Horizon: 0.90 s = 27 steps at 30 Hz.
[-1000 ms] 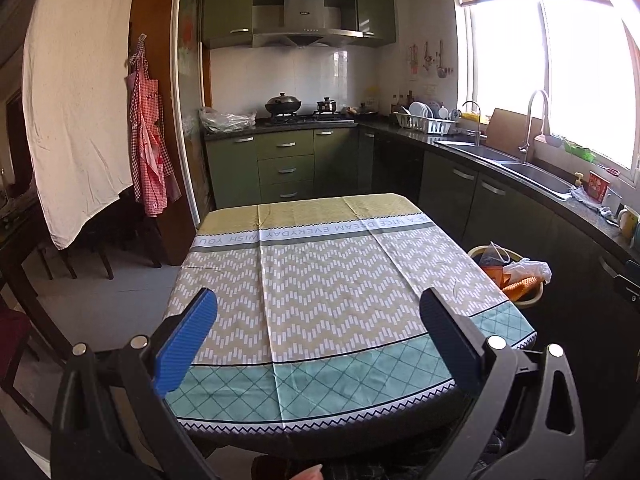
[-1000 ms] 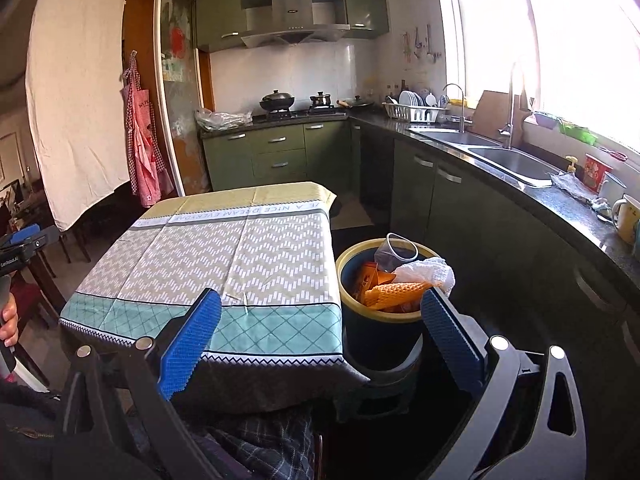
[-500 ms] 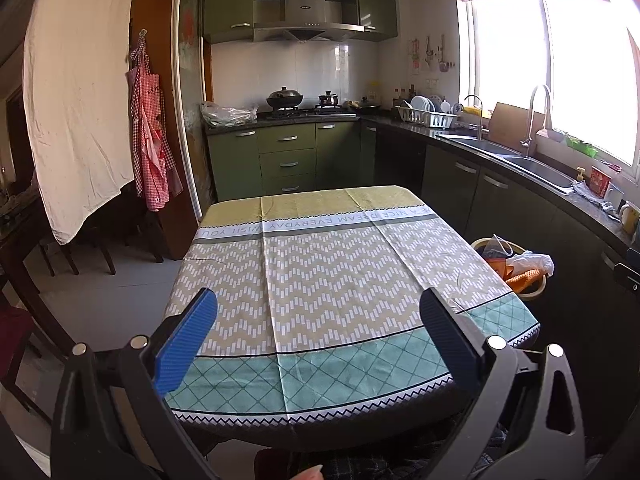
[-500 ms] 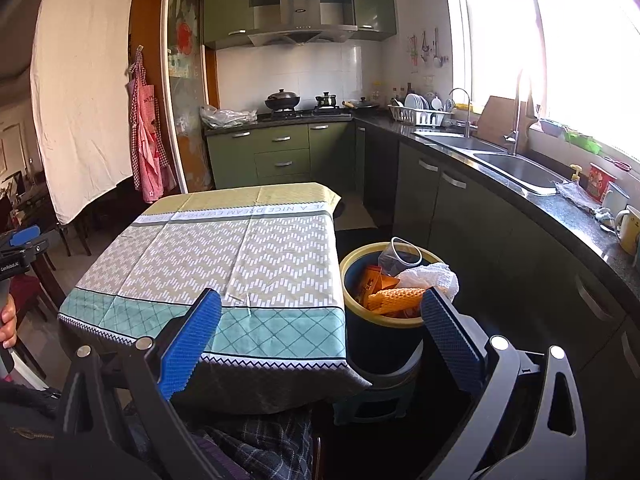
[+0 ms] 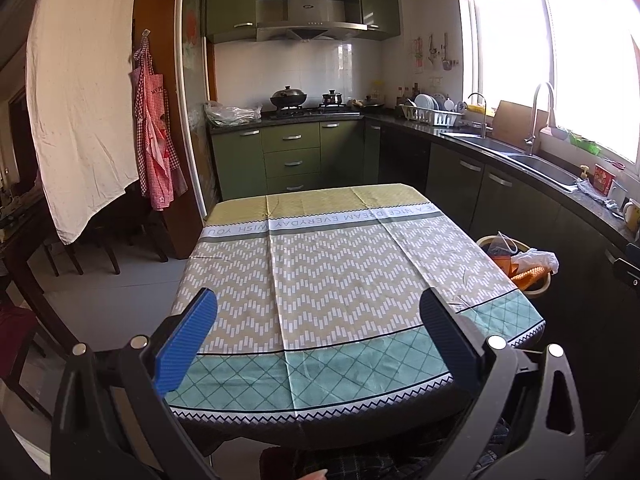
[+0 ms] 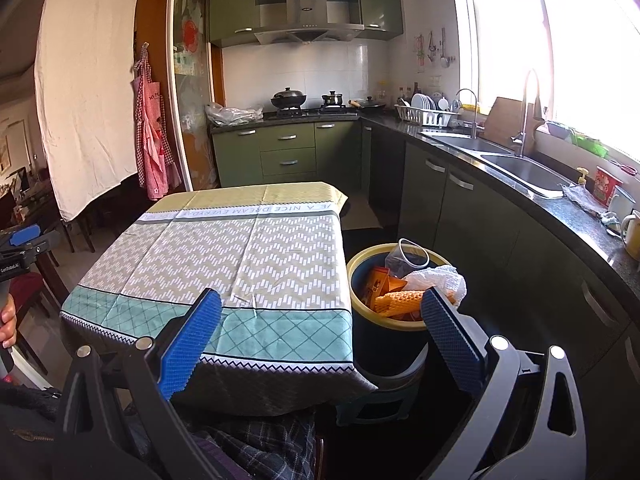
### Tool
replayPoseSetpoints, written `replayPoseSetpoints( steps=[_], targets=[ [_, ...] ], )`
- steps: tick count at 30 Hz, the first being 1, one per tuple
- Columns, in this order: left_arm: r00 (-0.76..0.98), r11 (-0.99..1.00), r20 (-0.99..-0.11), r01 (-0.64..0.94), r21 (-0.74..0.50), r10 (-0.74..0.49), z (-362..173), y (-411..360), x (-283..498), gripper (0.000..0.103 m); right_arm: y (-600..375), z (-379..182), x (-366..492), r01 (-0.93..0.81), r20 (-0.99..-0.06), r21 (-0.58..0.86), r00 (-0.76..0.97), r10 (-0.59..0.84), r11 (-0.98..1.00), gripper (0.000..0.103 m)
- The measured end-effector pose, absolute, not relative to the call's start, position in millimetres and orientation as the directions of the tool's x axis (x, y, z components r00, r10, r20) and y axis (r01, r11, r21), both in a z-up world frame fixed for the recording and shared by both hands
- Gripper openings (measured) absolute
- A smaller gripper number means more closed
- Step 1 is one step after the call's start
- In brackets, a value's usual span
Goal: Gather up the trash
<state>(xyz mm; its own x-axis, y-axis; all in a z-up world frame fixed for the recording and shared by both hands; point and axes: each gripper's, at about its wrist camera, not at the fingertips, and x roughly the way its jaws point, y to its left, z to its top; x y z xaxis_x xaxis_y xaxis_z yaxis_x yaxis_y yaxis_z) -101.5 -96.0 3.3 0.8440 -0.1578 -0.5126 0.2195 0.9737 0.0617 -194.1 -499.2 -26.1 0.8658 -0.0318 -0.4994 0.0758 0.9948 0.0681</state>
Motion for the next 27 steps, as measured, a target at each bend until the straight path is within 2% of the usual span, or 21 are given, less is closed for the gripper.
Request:
replayPoseSetpoints(
  steps=[27],
  targets=[
    [0.835, 0.975, -0.530, 0.212, 0.063, -0.147, -2.7, -97.2, -102.7, 0.096, -497.1, -28.5, -187.9, 0.057, -0.503, 0.066, 0.864, -0.016, 0.996, 0.099]
  ],
)
